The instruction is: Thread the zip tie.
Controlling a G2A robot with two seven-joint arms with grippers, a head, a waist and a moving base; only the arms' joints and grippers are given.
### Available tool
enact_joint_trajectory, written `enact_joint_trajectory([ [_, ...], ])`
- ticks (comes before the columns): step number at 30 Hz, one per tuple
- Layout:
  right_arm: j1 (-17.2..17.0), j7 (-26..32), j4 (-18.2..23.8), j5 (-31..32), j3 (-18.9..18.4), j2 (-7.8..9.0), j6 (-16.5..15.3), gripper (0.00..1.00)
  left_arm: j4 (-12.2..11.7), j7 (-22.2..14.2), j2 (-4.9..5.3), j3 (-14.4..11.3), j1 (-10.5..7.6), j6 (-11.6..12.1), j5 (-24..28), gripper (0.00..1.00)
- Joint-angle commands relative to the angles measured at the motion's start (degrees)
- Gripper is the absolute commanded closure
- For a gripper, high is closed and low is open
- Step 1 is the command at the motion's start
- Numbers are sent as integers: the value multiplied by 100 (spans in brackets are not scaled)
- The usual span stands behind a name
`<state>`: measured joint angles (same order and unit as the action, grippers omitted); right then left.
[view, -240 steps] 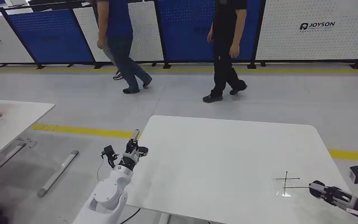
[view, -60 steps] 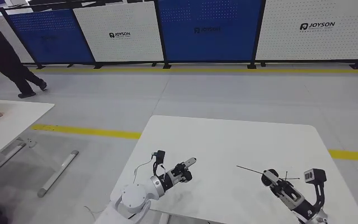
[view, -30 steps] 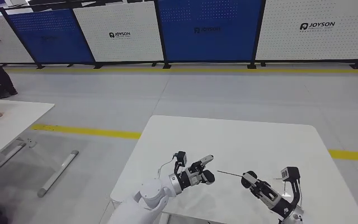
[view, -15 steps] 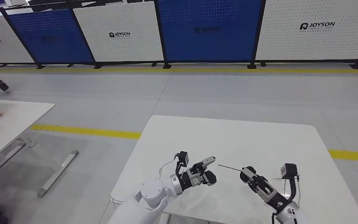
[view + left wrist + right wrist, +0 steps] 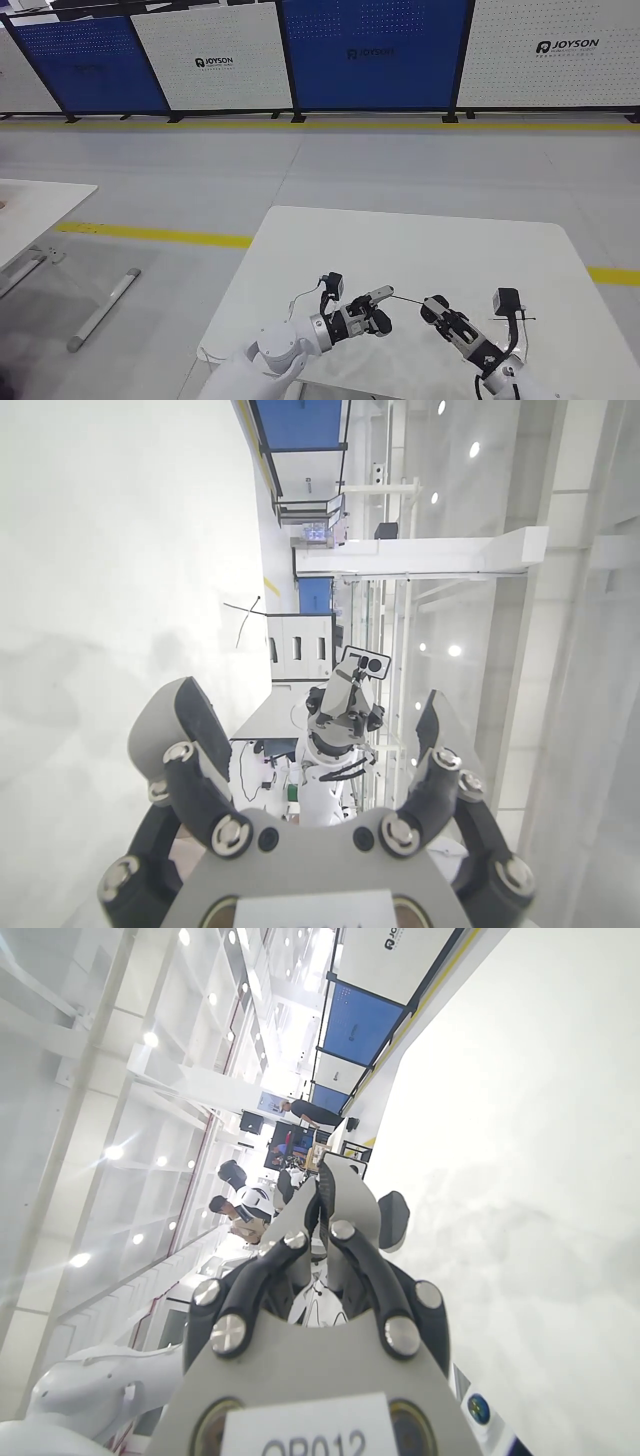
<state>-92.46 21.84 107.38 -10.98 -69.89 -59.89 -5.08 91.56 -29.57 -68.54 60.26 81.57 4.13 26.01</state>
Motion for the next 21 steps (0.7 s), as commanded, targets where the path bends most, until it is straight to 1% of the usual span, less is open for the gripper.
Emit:
enact_joint_trajectory([
  [1, 28, 27, 4, 80, 67, -11, 52, 100, 30, 250, -18, -40, 53, 199, -1, 0],
  [3, 82, 52, 8, 147, 154, -27, 120, 100, 6, 228, -33, -98, 28, 293, 66, 0],
  [5, 149, 55, 19, 250, 249, -46, 191, 100, -36, 221, -52, -152, -62, 339, 116, 0],
  [7, 184, 16, 19, 285, 289, -59, 238, 100, -63, 297, -68, -243, -144, 224, 8, 0],
  [8, 184, 16, 19, 285, 289, -59, 238, 100, -65, 309, -70, -261, -157, 205, -20, 0],
  [17, 184, 16, 19, 285, 289, -59, 238, 100, -60, 324, -71, -263, -156, 211, -23, 0],
  [19, 184, 16, 19, 285, 289, -59, 238, 100, 0, 410, -74, -279, -111, 368, -84, 0],
  [21, 184, 16, 19, 285, 289, -59, 238, 100, 36, 411, -67, -268, -53, 520, -107, 0],
])
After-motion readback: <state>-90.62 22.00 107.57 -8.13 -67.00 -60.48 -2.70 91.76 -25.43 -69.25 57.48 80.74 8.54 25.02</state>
